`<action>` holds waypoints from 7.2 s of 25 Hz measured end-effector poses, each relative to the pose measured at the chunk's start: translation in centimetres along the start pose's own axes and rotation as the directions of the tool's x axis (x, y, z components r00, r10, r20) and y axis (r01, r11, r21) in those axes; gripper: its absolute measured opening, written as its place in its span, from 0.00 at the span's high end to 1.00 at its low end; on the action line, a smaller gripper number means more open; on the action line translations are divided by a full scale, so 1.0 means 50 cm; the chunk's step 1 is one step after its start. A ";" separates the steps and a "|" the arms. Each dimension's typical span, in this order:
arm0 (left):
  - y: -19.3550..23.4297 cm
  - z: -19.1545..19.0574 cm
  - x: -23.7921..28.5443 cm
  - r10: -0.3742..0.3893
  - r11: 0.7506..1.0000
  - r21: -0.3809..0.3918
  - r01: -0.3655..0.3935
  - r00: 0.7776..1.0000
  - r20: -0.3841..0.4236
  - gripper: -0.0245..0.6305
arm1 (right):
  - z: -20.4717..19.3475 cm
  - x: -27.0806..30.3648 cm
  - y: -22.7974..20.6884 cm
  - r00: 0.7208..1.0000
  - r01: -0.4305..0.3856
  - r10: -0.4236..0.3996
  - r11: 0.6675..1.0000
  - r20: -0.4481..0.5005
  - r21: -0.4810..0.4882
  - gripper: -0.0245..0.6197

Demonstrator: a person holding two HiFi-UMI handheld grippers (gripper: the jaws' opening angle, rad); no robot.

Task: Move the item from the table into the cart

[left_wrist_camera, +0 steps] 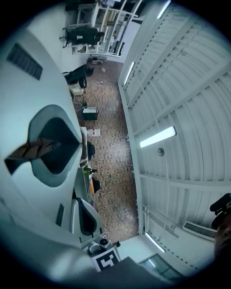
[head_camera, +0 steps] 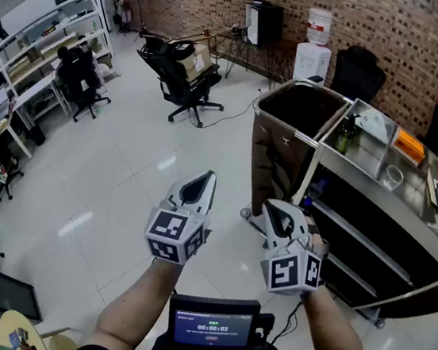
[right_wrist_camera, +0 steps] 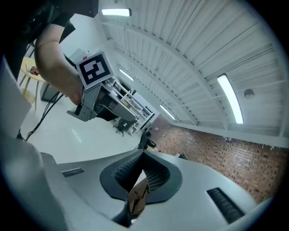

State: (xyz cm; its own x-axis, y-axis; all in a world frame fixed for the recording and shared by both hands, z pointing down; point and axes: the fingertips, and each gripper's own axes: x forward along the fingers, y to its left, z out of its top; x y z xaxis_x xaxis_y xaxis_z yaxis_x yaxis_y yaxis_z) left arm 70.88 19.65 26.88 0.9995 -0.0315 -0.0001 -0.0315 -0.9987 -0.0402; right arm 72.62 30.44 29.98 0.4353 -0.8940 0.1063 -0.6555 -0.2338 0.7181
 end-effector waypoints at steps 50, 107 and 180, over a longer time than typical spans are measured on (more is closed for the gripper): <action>1.149 -0.304 -2.688 0.900 -0.428 -0.064 -0.902 -0.418 -0.127 0.96 | 1.992 0.412 2.085 -0.200 -0.952 0.802 -0.022 0.562 -0.306 0.77; 0.807 -0.835 -4.327 0.780 -0.554 -0.208 -0.806 -0.416 -0.468 0.91 | 2.322 -0.614 3.938 -0.158 -0.901 0.843 -0.336 -0.514 -0.274 0.57; 1.592 -0.298 -2.187 0.427 0.901 -0.080 -0.427 0.904 -0.022 0.96 | 1.786 0.540 1.814 0.852 -0.522 0.346 0.622 0.394 0.584 0.85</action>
State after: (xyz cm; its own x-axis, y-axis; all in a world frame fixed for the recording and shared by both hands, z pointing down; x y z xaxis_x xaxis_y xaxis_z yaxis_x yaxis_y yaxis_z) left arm -40.96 -56.98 38.56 0.8900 -0.4558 0.0051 -0.4556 -0.8891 0.0439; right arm -30.19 -49.05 36.54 -0.0991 -0.9928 0.0678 -0.9951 0.0986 -0.0106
